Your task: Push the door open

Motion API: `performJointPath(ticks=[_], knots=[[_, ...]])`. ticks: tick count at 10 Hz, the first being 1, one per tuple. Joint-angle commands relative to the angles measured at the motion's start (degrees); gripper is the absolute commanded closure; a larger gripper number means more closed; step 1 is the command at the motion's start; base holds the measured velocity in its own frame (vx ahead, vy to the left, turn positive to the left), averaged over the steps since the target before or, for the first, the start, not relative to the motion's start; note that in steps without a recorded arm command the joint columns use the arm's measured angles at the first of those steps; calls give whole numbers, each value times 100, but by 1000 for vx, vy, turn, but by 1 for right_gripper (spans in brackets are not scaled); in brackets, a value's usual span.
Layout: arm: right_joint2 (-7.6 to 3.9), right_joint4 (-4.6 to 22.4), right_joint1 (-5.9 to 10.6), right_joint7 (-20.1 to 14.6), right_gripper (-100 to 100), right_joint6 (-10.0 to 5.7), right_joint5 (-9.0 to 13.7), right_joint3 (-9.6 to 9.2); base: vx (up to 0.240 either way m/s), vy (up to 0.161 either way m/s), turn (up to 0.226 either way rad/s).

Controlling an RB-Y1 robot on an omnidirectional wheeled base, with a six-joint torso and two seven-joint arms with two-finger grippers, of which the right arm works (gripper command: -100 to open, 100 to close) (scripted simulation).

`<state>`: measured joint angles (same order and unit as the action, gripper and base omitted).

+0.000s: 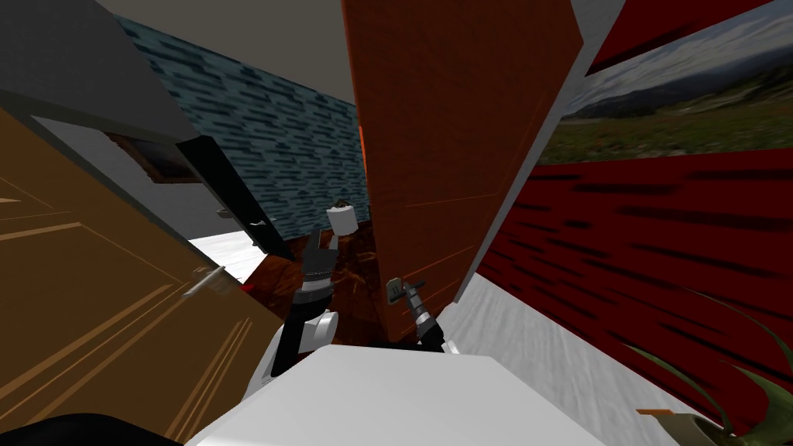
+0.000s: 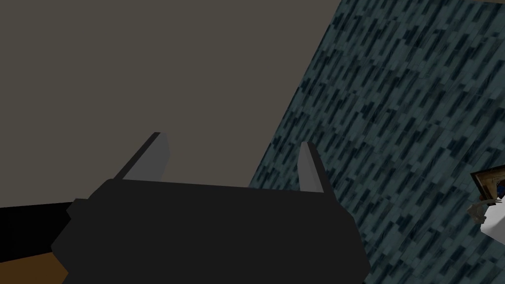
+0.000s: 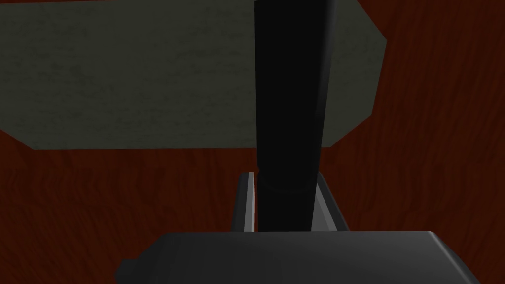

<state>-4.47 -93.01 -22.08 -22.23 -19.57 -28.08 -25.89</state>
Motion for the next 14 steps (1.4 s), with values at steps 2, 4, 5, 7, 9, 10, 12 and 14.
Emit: performJointPath(ticks=[2,4,5,7,9,10,12,14], knots=[[-1,0,80,43,100,52,64,156,125,141,-62],[28,56,152,95,100,84,127,308,138,170,-95],[55,97,206,134,100,108,175,422,140,153,-118],[107,163,292,196,100,146,250,602,158,147,-93],[174,231,381,260,100,185,328,789,126,190,-124],[225,276,440,303,100,211,380,913,117,184,-129],[281,320,497,344,100,236,430,1034,140,143,-73],[372,382,578,402,100,272,501,1203,103,139,-84]])
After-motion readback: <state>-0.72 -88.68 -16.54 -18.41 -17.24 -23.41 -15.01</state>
